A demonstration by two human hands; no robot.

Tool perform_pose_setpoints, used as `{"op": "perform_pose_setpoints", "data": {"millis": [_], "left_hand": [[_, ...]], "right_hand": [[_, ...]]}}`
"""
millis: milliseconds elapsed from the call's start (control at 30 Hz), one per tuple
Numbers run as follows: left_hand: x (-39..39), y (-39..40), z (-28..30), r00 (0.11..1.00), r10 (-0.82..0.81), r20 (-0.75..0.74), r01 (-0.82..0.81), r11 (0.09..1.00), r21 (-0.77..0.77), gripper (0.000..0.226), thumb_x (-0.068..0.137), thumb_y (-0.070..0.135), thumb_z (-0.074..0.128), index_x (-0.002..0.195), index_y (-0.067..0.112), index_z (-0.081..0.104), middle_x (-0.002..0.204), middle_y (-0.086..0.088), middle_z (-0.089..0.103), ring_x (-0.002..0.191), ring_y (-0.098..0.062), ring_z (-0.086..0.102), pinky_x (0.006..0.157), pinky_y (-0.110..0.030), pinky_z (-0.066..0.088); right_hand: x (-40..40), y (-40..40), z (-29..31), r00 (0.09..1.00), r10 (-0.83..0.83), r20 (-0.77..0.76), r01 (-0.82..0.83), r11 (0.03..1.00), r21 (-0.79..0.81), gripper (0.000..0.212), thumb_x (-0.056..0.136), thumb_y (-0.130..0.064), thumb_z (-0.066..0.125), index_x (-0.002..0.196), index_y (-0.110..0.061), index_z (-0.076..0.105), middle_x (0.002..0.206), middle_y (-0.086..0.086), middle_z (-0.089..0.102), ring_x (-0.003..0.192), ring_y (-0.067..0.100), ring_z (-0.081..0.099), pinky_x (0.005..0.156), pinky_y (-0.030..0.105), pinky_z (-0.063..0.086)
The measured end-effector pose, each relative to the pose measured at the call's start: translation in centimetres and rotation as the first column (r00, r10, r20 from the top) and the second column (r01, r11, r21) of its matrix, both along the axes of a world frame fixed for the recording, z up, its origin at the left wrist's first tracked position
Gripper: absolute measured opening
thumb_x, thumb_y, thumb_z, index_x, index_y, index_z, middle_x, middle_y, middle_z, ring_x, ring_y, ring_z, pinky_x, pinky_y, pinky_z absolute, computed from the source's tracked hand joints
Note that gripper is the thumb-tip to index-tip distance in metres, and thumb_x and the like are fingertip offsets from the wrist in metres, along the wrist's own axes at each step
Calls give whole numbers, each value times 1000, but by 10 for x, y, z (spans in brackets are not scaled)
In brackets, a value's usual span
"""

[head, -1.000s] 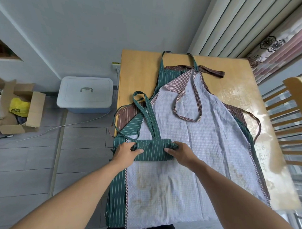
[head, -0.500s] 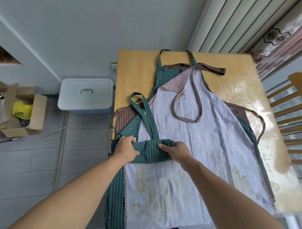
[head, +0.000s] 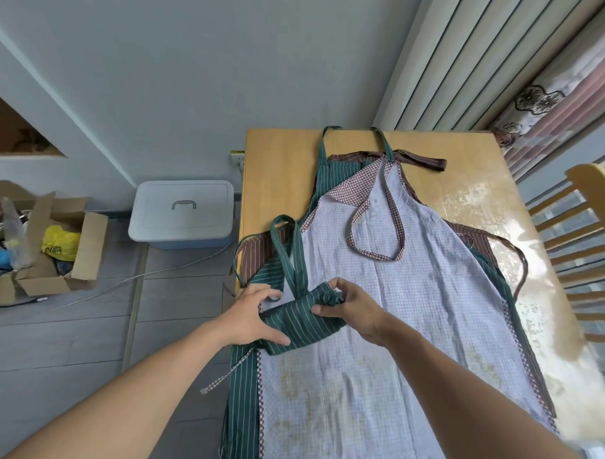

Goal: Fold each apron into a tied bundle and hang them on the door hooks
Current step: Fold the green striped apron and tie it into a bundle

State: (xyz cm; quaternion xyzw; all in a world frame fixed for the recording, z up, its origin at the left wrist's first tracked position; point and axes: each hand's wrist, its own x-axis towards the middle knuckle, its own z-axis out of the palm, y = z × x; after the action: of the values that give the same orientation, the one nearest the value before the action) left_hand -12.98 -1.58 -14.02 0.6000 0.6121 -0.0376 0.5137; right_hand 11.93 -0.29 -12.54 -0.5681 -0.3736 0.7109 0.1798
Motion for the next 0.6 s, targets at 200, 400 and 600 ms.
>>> {"op": "perform_pose_setpoints", "data": {"millis": [200,400,600], "left_hand": [[17,-5,65,946,123,299,-87,988,-129,20,85,44,77,99,43,64,90,37,63,81,19,62,79,-8,46],[25,-16,92,866,190,461,-193,980,-42,24,73,26,89,93,21,79,89,8,79,82,-8,76,70,-19,57],[31,-25,109,857,62,512,-95,995,39,43,70,24,93,107,12,74,101,1,79,92,-15,75,78,-29,60]], "right_hand": [[1,18,61,988,157,9,-157,986,52,33,83,-2,81,108,-5,60,108,17,73,103,32,71,91,40,58],[0,7,103,996,55,70,-59,997,46,51,78,-33,84,116,-2,69,112,15,75,104,31,73,87,41,59],[2,-13,127,976,-53,212,42,998,56,75,60,-51,91,111,-1,71,102,12,78,94,26,76,79,37,62]]}}
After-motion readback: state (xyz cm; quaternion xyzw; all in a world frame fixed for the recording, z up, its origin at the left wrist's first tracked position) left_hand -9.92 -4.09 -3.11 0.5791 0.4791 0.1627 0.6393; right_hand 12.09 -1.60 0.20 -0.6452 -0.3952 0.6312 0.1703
